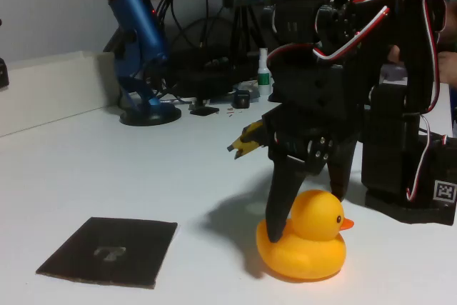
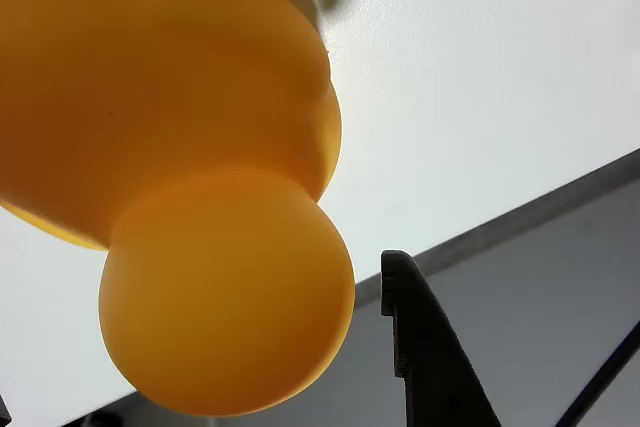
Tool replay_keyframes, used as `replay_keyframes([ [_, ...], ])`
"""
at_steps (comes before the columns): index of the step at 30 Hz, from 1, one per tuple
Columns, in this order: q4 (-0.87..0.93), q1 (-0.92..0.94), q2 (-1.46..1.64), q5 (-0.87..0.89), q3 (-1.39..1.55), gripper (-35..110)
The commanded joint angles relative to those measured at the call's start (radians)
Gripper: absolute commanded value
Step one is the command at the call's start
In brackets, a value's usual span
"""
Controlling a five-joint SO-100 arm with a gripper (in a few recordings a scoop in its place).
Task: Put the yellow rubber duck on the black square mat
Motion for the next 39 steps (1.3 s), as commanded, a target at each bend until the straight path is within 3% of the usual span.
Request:
replay_keyframes([
  [1, 0.008, -0.023, 0.02, 0.012, 0.011, 43],
  [6, 0.008, -0.023, -0.005, 0.012, 0.009, 41],
  [18, 0.008, -0.023, -0.077, 0.008, -0.003, 20],
  [31, 0.008, -0.014, -0.069, 0.012, -0.014, 20],
  [39, 0.02, -0.011, -0.069, 0.003, -0.178, 20],
])
